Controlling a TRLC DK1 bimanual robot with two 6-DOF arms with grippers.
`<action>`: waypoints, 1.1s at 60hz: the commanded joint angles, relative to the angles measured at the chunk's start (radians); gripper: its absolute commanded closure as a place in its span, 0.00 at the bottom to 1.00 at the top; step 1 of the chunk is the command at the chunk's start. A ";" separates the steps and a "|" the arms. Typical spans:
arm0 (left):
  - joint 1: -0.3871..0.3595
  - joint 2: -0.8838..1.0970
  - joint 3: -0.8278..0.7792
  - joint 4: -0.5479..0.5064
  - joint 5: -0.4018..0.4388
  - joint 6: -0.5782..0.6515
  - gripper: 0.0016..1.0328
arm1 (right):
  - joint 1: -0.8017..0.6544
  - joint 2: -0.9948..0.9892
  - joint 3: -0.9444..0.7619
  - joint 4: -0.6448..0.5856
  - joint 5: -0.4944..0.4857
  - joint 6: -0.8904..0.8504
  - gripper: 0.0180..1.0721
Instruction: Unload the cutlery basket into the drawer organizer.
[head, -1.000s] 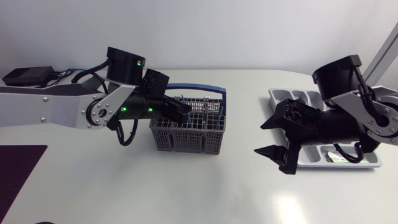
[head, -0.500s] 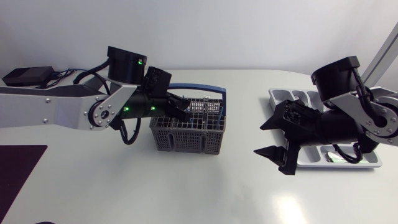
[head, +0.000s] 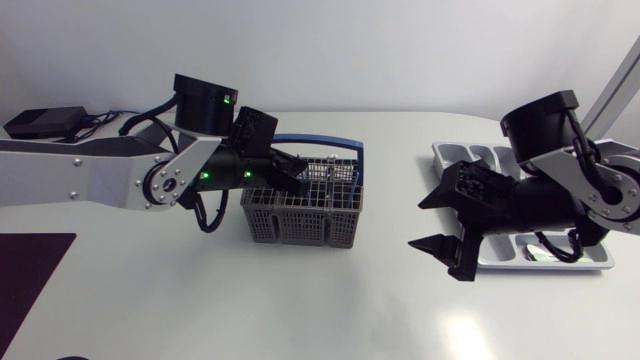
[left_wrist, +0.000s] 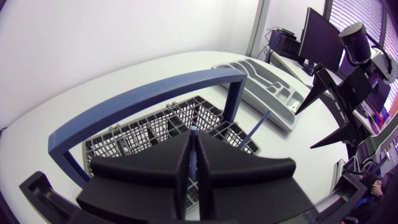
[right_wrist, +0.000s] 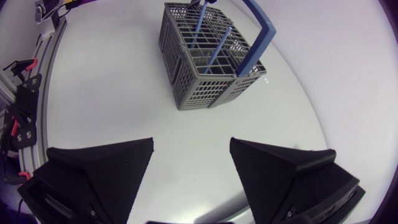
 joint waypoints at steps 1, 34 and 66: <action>-0.008 -0.013 0.002 0.002 0.000 -0.023 0.97 | 0.005 0.006 -0.030 0.002 0.005 -0.009 0.16; -0.015 -0.138 0.051 -0.107 -0.002 -0.022 0.97 | 0.032 -0.018 -0.035 -0.014 0.022 -0.008 0.16; 0.012 -0.286 0.082 -0.127 -0.002 -0.014 0.97 | 0.065 -0.083 -0.043 -0.052 0.036 -0.003 0.16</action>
